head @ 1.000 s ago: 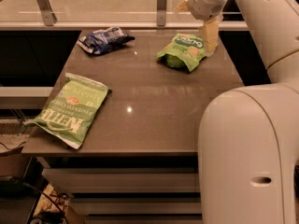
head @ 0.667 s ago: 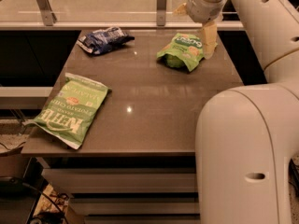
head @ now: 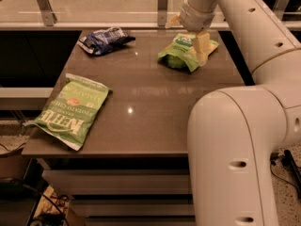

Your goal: Move green rice chip bag near green jalapeno chip bag

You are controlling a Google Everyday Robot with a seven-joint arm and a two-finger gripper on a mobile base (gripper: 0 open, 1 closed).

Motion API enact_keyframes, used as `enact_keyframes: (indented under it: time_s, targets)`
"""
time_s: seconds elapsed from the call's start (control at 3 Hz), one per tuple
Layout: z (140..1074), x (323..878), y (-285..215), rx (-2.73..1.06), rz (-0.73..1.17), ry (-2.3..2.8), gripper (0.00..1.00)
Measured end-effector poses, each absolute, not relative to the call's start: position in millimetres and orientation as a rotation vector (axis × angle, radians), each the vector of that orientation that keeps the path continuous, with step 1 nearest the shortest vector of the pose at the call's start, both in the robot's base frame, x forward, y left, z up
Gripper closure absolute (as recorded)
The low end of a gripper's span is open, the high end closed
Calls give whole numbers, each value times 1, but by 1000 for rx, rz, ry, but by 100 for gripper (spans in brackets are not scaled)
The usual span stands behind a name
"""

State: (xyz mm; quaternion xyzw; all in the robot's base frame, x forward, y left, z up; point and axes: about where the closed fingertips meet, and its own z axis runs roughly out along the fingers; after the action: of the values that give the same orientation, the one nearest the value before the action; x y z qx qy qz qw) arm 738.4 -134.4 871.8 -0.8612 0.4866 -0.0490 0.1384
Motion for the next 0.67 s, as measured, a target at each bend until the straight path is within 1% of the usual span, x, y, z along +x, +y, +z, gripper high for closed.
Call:
enact_keyframes:
  time_s: [0.67]
  targets:
    - [835,752,-115,-2526,-38,1330,0]
